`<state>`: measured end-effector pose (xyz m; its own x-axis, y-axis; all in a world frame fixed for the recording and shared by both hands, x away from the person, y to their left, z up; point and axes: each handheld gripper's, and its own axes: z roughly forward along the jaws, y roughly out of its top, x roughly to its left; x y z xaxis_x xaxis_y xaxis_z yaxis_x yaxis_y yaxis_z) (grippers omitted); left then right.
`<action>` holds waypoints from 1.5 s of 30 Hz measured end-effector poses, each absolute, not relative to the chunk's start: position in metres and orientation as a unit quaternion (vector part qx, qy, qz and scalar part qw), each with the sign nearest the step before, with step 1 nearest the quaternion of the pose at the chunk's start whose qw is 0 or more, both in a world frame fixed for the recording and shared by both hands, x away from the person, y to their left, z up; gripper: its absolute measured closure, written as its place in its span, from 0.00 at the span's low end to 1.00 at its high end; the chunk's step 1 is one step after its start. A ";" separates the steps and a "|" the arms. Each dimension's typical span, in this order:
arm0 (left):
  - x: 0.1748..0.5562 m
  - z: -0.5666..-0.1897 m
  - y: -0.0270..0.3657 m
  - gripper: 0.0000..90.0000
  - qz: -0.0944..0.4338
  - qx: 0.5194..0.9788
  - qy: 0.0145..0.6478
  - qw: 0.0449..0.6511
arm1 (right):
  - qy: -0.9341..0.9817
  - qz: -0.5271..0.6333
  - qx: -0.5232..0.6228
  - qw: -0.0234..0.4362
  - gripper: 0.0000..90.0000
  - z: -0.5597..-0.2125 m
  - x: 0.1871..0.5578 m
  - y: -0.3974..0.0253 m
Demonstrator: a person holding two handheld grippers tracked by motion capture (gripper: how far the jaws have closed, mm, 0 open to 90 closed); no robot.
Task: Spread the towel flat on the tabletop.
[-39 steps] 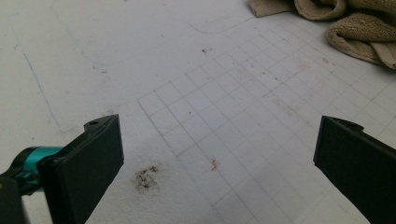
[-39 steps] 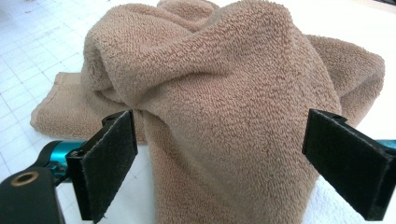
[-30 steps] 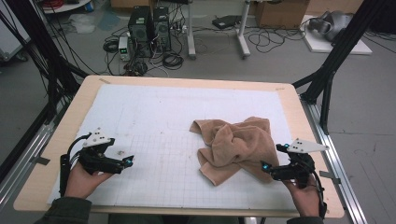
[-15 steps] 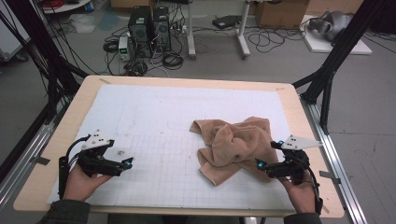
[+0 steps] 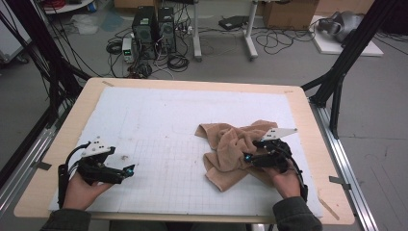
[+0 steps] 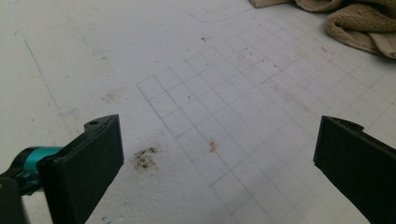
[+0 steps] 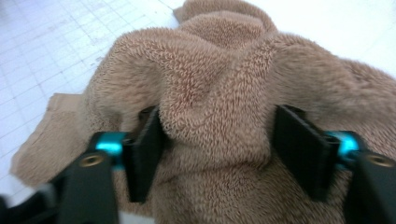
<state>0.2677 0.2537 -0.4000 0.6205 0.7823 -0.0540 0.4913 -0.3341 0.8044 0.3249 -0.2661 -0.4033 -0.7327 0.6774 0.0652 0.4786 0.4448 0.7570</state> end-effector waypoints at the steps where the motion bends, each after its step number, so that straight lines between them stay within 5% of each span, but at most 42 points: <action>1: 0.269 -0.402 0.253 0.02 0.172 0.798 0.399 0.416 | 0.841 0.396 0.350 0.114 0.59 -0.407 0.327 -0.264; 7: 0.272 -0.405 0.247 0.02 0.165 0.802 0.395 0.417 | 0.852 0.382 0.345 0.093 0.80 -0.400 0.332 -0.258; 23: 0.273 -0.391 0.236 0.04 0.174 0.801 0.377 0.430 | 0.853 0.468 0.231 0.031 0.81 -0.331 0.328 -0.184; 31: 0.276 -0.398 0.216 0.04 0.162 0.816 0.358 0.424 | 0.892 0.395 0.218 0.006 0.80 -0.382 0.325 -0.147; 34: 0.279 -0.401 0.204 0.04 0.155 0.824 0.346 0.421 | 0.873 0.428 0.233 -0.005 0.76 -0.398 0.326 -0.153; 37: 0.283 -0.403 0.192 0.08 0.145 0.828 0.335 0.426 | 0.871 0.435 0.230 0.011 0.55 -0.386 0.320 -0.164; 45: 0.299 -0.402 0.159 0.14 0.119 0.839 0.306 0.434 | 0.866 0.435 0.238 0.065 0.46 -0.367 0.306 -0.198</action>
